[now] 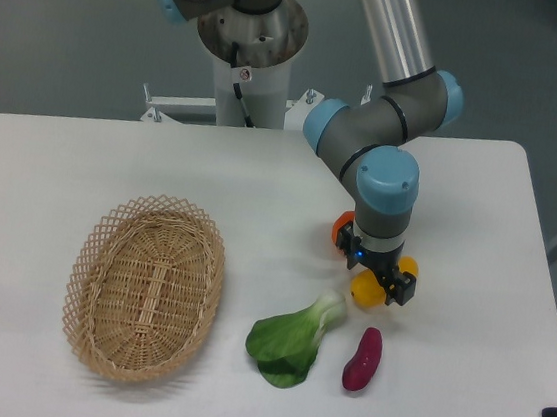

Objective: Pick up the mango from the table
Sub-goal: 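Lower the gripper around the yellow mango and close the fingers, then lift the grasped mango up off the table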

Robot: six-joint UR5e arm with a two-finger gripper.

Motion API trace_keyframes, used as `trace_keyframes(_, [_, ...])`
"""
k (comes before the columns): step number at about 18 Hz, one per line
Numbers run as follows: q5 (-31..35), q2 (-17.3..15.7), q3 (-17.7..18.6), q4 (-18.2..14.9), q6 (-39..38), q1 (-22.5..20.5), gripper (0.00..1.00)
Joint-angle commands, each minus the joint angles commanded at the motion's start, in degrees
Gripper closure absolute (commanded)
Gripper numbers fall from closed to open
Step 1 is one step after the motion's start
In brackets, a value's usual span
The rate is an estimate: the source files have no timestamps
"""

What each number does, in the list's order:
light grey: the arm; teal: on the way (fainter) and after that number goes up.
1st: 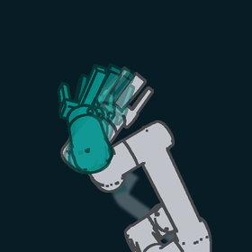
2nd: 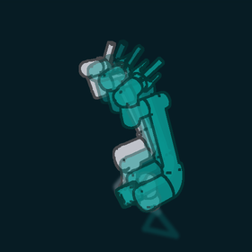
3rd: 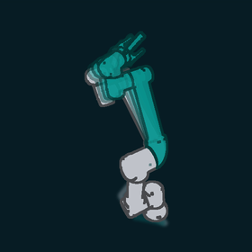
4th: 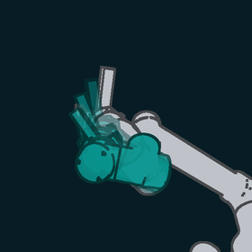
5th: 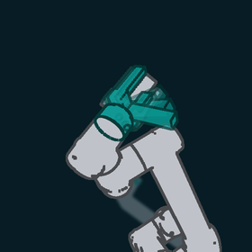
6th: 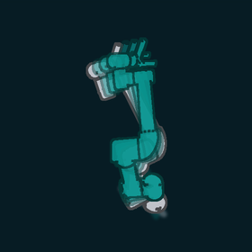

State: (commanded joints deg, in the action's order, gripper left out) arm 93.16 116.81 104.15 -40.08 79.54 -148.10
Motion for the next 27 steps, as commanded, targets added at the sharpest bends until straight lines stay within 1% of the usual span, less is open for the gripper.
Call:
trace_keyframes(2, [-0.09, 0.00, 0.00, 0.18, -0.26, 0.00, 0.34])
trace_keyframes(6, [-0.09, -0.09, -0.17, 0.18, -0.18, 0.00, 0.34])
trace_keyframes(8, [-0.09, -0.26, -0.09, 0.18, -0.35, 0.00, 0.43])
trace_keyframes(14, [-0.44, -0.88, -0.44, 0.09, 0.00, -0.09, 0.44])
trace_keyframes(19, [-0.88, -3.16, -1.67, 0.00, -0.09, -0.35, 0.45])
trace_keyframes(21, [-1.67, -3.87, -1.67, -0.09, -0.09, -0.44, 0.50])
trace_keyframes(22, [-3.50, -4.39, -1.67, -0.09, -0.61, -0.61, 0.53])
trace_keyframes(23, [-6.47, -5.09, -1.76, -0.17, -0.70, -0.70, 0.53])
trace_keyframes(27, [-11.15, -6.94, -2.63, -0.17, -1.14, -1.32, 0.52])
